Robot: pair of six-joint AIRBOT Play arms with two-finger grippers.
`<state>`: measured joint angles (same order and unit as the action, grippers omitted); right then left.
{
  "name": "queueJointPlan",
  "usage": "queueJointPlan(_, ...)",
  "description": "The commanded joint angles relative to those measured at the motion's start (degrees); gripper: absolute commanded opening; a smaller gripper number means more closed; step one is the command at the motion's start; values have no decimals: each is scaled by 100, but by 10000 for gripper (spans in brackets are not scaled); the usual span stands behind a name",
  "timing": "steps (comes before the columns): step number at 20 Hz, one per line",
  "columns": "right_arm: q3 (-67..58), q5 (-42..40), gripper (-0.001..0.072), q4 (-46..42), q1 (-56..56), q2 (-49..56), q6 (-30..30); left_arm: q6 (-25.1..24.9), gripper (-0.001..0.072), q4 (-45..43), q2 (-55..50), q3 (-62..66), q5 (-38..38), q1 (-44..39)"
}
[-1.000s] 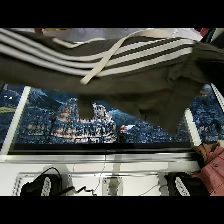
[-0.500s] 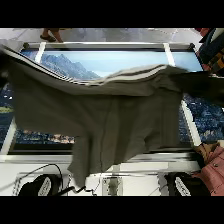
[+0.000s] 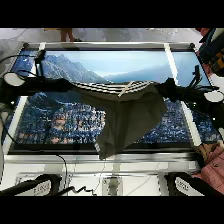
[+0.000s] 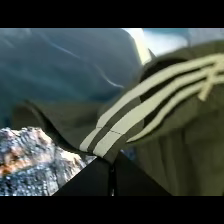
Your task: Fold the clothes and pants, and hang the long-sleeved shirts on hangers.
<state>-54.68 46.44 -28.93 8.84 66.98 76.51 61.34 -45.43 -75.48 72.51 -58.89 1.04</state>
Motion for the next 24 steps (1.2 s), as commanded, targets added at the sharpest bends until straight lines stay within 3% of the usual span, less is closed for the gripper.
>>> queueJointPlan(1, -20, -160, 28, -498, 94, 330, -4, 157, 4, 0, -33, 7, -599, -249)
queueJointPlan(8, -1563, 2059, 27, -3156, 990, 332, 0, 892, 4, 0, 745, 2, -3021, -538)
queueJointPlan(10, -1845, 2553, 27, -3901, 1161, 332, -11, 1014, 4, 2, 745, -181, -3220, -955)
queueJointPlan(13, -1864, 3493, 28, -4734, 1182, 431, -264, 1034, 5, 2, 706, -907, -2780, -1882)
queueJointPlan(16, -1829, 4577, 28, -5370, 1185, 734, -566, 1049, 6, 28, 632, -1858, -1563, -2879)
queueJointPlan(20, -1705, 4642, 30, -6153, 1189, 1071, -568, 1047, 19, 356, 212, -2306, -439, -3753)
queueJointPlan(21, -1676, 4476, 111, -6245, 1189, 1106, -568, 1047, 187, 387, 76, -2306, -376, -3856)
queueJointPlan(22, -1670, 4197, 455, -6271, 1189, 1130, -564, 1049, 480, 417, -24, -2306, -382, -3897)
queueJointPlan(23, -1670, 3895, 665, -6262, 1189, 1130, -542, 1056, 720, 417, -94, -2306, -385, -3899)
queueJointPlan(24, -1670, 3558, 669, -6260, 1189, 1130, -404, 1067, 701, 411, -127, -2304, -385, -3886)
